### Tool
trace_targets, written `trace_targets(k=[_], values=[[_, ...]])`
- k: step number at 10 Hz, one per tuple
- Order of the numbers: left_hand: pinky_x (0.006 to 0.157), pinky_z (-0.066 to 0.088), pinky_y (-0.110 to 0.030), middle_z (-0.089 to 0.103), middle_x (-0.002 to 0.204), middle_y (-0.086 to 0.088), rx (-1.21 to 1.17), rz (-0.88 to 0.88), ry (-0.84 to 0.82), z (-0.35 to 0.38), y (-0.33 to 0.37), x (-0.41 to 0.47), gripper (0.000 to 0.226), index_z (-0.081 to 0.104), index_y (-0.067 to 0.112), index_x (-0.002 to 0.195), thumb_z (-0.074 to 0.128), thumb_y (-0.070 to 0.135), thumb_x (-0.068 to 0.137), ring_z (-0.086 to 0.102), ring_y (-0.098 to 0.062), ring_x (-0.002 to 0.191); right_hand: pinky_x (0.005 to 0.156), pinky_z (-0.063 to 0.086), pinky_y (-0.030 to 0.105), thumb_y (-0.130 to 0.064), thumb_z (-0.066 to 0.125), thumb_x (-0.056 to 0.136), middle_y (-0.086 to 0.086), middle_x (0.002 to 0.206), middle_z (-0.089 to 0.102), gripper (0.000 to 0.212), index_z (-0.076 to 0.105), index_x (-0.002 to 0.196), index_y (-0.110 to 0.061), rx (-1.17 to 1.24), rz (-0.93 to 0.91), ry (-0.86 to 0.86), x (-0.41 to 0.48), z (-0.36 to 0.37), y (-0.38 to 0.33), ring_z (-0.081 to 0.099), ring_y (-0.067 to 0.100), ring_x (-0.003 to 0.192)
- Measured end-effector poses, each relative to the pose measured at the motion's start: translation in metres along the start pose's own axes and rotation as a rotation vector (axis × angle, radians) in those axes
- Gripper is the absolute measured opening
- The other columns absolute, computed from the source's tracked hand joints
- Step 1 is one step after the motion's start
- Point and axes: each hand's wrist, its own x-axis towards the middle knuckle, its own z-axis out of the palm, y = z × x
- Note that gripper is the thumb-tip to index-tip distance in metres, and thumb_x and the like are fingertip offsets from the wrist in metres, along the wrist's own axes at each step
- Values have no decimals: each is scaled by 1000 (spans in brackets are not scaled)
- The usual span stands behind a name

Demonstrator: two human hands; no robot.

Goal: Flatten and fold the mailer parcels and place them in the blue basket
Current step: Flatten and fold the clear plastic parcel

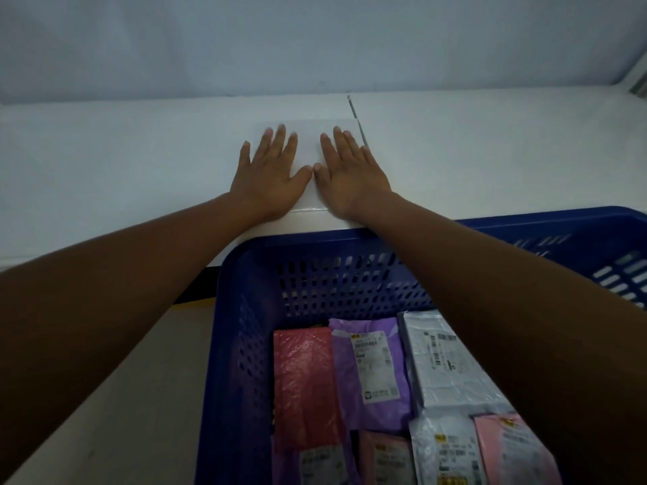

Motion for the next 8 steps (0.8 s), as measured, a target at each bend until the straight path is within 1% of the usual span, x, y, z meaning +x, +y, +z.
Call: trace_targets(k=[1,2,3,4,5,6,7,8], values=[[123,-1,-49,-1,167,-1,28,-8,-125,-2,-1,4,68,5,19,159,13,55,102,-5,-16,153,124,1,42,-46,10,104,6,167,-1,63,4,159,-16,3,-1,-94,5,-2,0,-3,19,153],[123,0,-49,-2,167,-1,44,0,-137,-5,0,4,68,3,19,159,13,55,102,-5,-17,153,124,0,42,-46,11,104,6,167,-2,63,3,159,-16,-3,4,-127,7,-5,0,-4,19,153],[123,-2,-49,-5,167,-3,41,-7,-121,-3,0,3,69,3,19,159,14,56,102,-7,-18,153,124,1,42,-46,12,104,6,167,-3,64,2,159,-15,8,-3,-99,4,-4,0,-5,19,153],[122,-7,-48,-15,165,-8,12,10,139,-4,1,-5,74,-1,18,159,25,56,101,-15,-26,152,125,0,41,-45,13,103,6,166,-9,66,-2,159,-14,-10,-14,65,-3,-1,0,-9,19,153],[122,-5,-45,-12,166,-6,-31,71,108,-5,0,-5,68,3,19,159,27,50,103,-13,-25,152,125,1,42,-46,13,103,7,166,-7,65,-1,159,-14,-4,-13,35,-2,-1,1,-8,19,153],[124,-1,-43,-3,167,-3,-38,62,-35,-4,-1,-2,62,4,22,159,22,47,105,-6,-19,153,125,2,43,-45,12,104,7,167,-1,64,4,159,-14,-2,-10,-50,2,-1,0,-3,19,153],[124,2,-44,3,167,-3,8,61,-106,-6,0,2,59,7,19,159,15,44,106,1,-18,153,124,2,43,-43,12,104,7,167,1,63,4,159,-13,-19,-4,-96,6,-2,0,-2,19,153],[124,2,-45,1,167,-4,32,58,-124,-7,1,2,59,7,17,159,13,42,107,0,-18,153,124,2,43,-43,12,104,6,167,0,63,4,159,-13,-14,-1,-99,5,-2,0,-2,19,153]])
